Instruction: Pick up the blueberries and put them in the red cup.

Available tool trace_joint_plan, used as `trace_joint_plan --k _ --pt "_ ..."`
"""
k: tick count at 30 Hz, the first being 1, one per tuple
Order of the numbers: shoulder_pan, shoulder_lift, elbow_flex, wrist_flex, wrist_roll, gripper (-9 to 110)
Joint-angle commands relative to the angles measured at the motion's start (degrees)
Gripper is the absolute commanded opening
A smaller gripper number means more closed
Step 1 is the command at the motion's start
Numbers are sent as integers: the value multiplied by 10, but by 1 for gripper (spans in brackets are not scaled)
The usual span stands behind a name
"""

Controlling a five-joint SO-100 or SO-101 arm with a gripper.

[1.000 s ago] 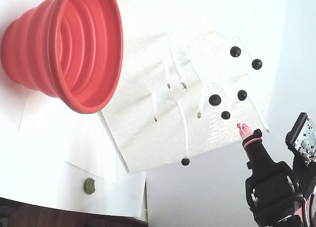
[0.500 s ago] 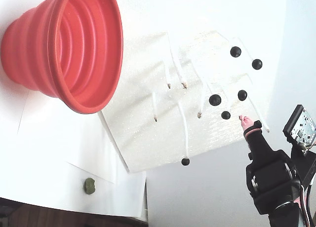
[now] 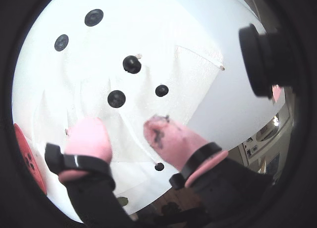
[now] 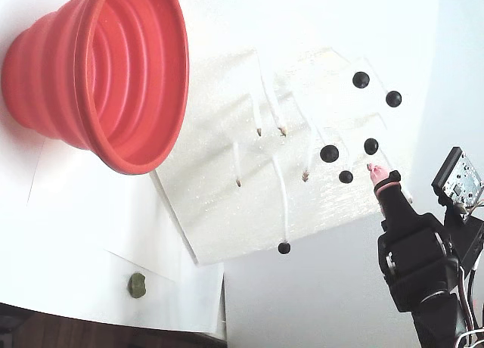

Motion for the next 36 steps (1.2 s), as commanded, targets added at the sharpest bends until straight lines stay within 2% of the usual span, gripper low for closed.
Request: trace_joint_plan --k 1,36 --pt "34 -8 -80 -16 -5 16" --pt "62 -156 -230 -17 -1 17"
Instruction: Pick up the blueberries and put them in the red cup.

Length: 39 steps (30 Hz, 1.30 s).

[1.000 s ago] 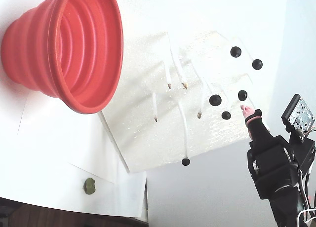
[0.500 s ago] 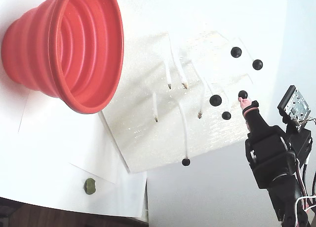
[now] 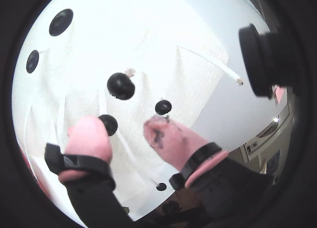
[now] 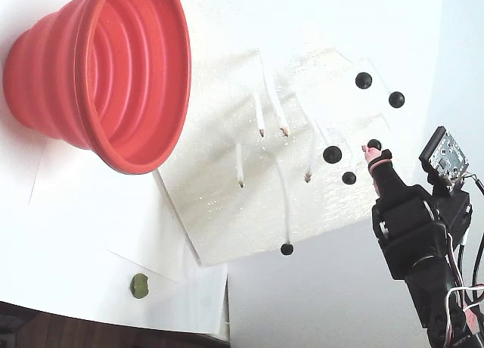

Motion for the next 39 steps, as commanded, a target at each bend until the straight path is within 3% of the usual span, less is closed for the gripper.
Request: trace_joint_plan --k 1,39 --pt "40 6 -75 -17 -1 17" --pt "15 -89 -177 -33 21 17"
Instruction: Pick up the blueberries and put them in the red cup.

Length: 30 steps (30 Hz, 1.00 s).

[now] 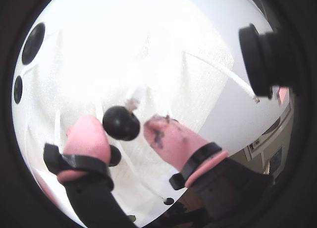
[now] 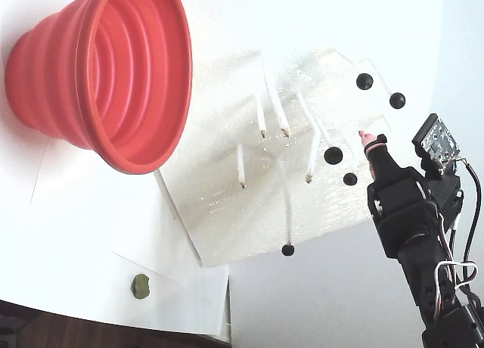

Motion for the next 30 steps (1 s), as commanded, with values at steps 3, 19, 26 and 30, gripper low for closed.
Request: trace_joint_plan --k 3,19,26,30 --pt "4 14 -69 -23 12 17" --pt "0 -4 -72 -40 18 16" --pt "-1 -3 -74 -45 29 16" --pt "-2 -2 -71 -46 28 16"
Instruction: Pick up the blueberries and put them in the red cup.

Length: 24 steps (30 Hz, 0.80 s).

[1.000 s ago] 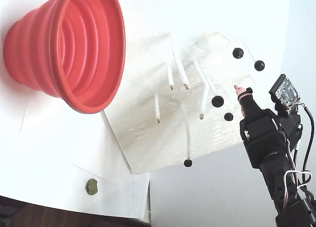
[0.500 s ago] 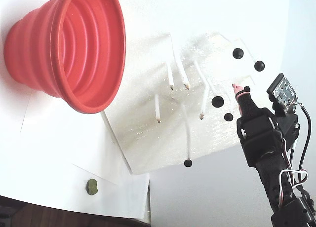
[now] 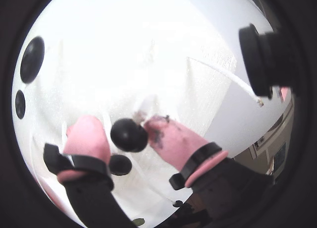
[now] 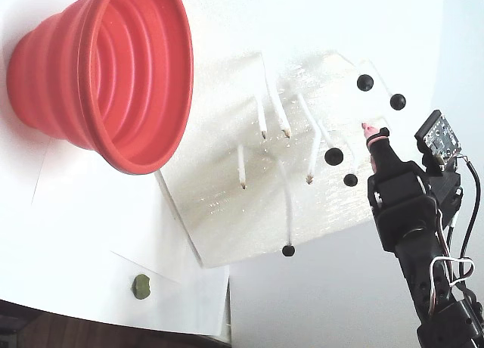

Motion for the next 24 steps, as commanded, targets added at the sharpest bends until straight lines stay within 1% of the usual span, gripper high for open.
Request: trace_joint_plan --k 1,6,24 --pt "2 18 -57 -18 2 16" --pt "2 18 -54 -18 -2 13" --pt "-5 41 -18 -18 -7 11"
